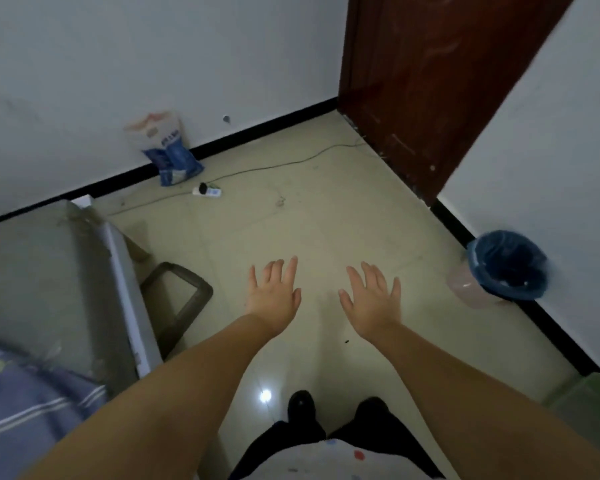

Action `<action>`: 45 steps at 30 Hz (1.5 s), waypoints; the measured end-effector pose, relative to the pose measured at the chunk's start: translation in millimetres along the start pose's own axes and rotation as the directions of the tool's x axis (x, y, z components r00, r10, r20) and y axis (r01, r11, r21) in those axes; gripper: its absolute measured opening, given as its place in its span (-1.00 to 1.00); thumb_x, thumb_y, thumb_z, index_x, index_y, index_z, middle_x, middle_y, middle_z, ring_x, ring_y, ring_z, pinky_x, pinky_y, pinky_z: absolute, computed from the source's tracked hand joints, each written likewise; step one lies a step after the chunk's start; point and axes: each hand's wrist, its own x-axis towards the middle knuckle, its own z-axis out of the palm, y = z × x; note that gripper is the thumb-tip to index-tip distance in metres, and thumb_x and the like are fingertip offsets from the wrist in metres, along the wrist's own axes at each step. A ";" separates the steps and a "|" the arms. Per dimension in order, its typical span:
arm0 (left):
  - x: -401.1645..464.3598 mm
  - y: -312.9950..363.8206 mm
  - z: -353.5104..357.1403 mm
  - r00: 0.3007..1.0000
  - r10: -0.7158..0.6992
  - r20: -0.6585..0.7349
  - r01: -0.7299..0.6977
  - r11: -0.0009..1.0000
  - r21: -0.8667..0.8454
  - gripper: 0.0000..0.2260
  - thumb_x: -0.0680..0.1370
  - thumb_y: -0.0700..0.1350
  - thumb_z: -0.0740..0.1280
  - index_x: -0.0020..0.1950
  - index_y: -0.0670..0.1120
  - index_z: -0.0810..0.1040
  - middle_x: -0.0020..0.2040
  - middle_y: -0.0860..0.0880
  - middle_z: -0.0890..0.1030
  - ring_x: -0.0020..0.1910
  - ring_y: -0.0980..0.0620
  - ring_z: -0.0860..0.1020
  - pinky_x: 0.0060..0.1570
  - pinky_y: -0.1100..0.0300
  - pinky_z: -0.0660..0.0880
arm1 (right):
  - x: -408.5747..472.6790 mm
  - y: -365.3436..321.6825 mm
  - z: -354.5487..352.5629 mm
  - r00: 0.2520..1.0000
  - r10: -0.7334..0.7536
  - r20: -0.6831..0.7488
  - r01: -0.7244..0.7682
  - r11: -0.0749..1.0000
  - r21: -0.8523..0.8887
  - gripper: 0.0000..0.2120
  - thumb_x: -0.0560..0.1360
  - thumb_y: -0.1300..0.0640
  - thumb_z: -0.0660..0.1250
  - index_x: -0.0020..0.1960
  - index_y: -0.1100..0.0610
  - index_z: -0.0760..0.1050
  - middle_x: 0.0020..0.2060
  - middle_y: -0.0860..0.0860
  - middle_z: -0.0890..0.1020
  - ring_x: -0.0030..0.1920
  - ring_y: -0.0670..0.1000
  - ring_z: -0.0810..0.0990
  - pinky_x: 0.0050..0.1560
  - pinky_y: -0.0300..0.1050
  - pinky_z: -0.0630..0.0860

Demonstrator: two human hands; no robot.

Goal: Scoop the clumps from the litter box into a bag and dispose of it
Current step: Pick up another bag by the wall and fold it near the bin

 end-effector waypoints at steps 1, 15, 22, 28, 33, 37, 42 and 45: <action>7.3 -6.6 -3.2 1.000 -0.010 -0.004 0.010 1.000 -0.017 -0.46 0.64 0.05 -0.02 0.55 -0.05 -0.15 0.52 -0.09 0.11 0.51 -0.05 0.05 0.46 -0.15 -0.11 | 13.8 -7.4 -4.4 1.000 -0.027 0.003 0.027 0.999 -0.023 -0.49 0.61 -0.13 -0.08 0.53 -0.04 -0.02 0.54 0.00 0.02 0.53 0.01 -0.05 0.47 0.22 -0.12; 227.7 -93.6 -59.5 0.973 -0.224 0.049 0.228 0.965 -0.127 -0.48 0.64 0.06 -0.03 0.55 -0.05 -0.12 0.52 -0.09 0.11 0.51 -0.06 0.05 0.48 -0.17 -0.07 | 284.2 -61.0 -94.0 0.960 -0.276 0.038 0.279 0.944 -0.177 -0.49 0.61 -0.11 -0.06 0.53 -0.03 -0.01 0.54 0.02 0.03 0.53 0.02 -0.04 0.47 0.24 -0.12; 323.7 -130.3 -103.3 0.939 -0.341 0.048 0.343 0.915 -0.214 -0.49 0.64 0.06 -0.03 0.55 -0.03 -0.11 0.52 -0.08 0.12 0.51 -0.05 0.05 0.48 -0.14 -0.08 | 410.6 -99.0 -142.0 0.930 -0.352 0.108 0.368 0.903 -0.221 -0.50 0.62 -0.10 -0.07 0.52 -0.02 0.01 0.53 0.03 0.03 0.54 0.04 -0.05 0.47 0.26 -0.10; 376.2 -209.4 -112.8 0.859 -0.495 0.129 0.511 0.835 -0.205 -0.48 0.64 0.07 -0.03 0.55 -0.02 -0.11 0.53 -0.08 0.10 0.51 -0.05 0.06 0.48 -0.13 -0.07 | 495.8 -182.9 -148.1 0.863 -0.474 0.176 0.501 0.847 -0.177 -0.51 0.61 -0.09 -0.04 0.52 -0.03 0.04 0.53 0.03 0.05 0.53 0.03 -0.02 0.46 0.24 -0.11; 432.8 -296.2 -131.4 0.828 -0.544 0.137 0.561 0.796 -0.226 -0.49 0.64 0.06 -0.01 0.55 -0.02 -0.08 0.53 -0.08 0.10 0.51 -0.06 0.05 0.48 -0.14 -0.08 | 576.7 -262.2 -160.3 0.847 -0.493 0.198 0.527 0.827 -0.198 -0.50 0.62 -0.09 -0.06 0.53 -0.02 0.00 0.54 0.03 0.03 0.53 0.02 -0.04 0.47 0.23 -0.13; 489.9 -369.7 -155.9 0.818 -0.563 0.121 0.574 0.783 -0.238 -0.48 0.63 0.06 0.01 0.54 -0.02 -0.06 0.52 -0.06 0.13 0.51 -0.04 0.08 0.48 -0.13 -0.06 | 643.1 -327.1 -181.2 0.860 -0.477 0.183 0.506 0.846 -0.168 -0.49 0.61 -0.08 -0.04 0.53 -0.02 0.01 0.54 0.02 0.04 0.53 0.02 -0.02 0.46 0.23 -0.12; 559.4 -437.7 -179.2 0.812 -0.563 0.152 0.583 0.770 -0.261 -0.48 0.63 0.07 0.01 0.54 -0.02 -0.06 0.54 -0.08 0.10 0.52 -0.06 0.07 0.49 -0.13 -0.05 | 719.3 -387.3 -197.2 0.857 -0.480 0.185 0.508 0.848 -0.151 -0.49 0.61 -0.09 -0.05 0.53 -0.01 0.01 0.53 0.05 0.06 0.52 0.06 0.06 0.46 0.24 -0.06; 598.0 -466.9 -186.6 0.821 -0.541 0.180 0.570 0.785 -0.240 -0.48 0.63 0.04 0.03 0.55 -0.03 -0.05 0.54 -0.08 0.09 0.52 -0.06 0.05 0.49 -0.14 -0.05 | 769.1 -418.2 -199.0 0.837 -0.499 0.225 0.537 0.826 -0.170 -0.47 0.61 -0.11 -0.03 0.53 -0.01 0.00 0.53 0.06 0.06 0.51 0.07 0.07 0.46 0.23 -0.05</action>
